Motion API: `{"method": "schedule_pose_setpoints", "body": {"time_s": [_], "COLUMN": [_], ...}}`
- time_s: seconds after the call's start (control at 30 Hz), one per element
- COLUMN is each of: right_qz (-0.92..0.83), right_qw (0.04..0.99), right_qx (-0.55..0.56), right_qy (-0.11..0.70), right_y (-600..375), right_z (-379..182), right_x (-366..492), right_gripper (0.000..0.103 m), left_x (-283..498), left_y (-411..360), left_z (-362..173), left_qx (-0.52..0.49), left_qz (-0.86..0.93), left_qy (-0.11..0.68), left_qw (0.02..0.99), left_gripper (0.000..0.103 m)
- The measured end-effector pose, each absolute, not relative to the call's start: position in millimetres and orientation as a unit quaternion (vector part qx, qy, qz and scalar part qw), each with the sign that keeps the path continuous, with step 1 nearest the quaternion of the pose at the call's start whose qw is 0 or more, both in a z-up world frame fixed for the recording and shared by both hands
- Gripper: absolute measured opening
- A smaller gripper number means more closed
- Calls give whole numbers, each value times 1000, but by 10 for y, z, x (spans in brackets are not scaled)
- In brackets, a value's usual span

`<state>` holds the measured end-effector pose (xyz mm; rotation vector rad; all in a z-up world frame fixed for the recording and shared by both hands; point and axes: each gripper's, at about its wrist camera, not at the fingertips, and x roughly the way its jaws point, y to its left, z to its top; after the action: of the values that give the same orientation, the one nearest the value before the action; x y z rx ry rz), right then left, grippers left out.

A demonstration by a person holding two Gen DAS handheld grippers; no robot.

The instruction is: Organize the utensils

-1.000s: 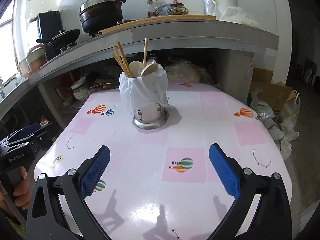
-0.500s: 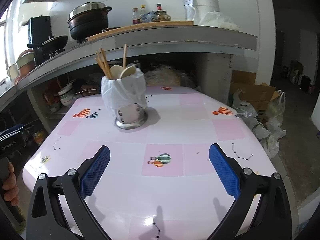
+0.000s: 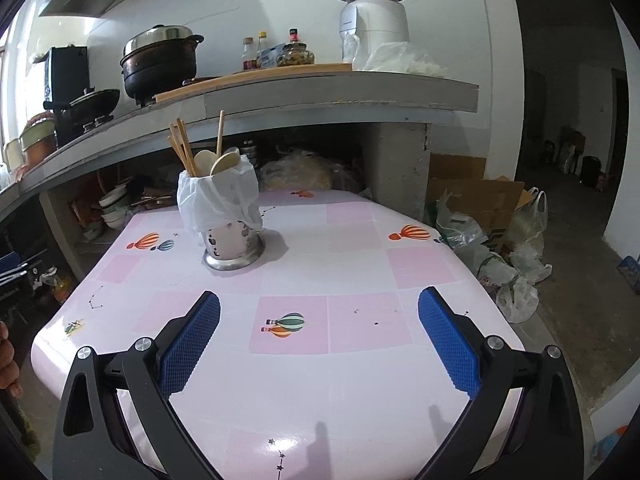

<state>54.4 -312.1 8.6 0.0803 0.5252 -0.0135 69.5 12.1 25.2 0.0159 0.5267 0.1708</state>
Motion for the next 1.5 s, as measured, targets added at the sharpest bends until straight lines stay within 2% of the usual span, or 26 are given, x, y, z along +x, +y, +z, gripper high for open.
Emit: {"method": "schedule_pose_setpoints", "body": {"time_s": [1.0,1.5], "right_qz": [-3,-5], "right_qw": [969,970], "right_qx": [30,29], "right_qy": [244,240], "right_y": [-3040,-3041], "right_z": [198,204], "right_x": [445,430], "right_gripper": [97,97], "left_x": [632,677], "left_y": [143,-97], "left_z": [215,251], "left_qx": [-15,-16], "left_qz": [88,57], "left_qy": [276,275], "left_qw": [957,960], "left_gripper": [95,95]}}
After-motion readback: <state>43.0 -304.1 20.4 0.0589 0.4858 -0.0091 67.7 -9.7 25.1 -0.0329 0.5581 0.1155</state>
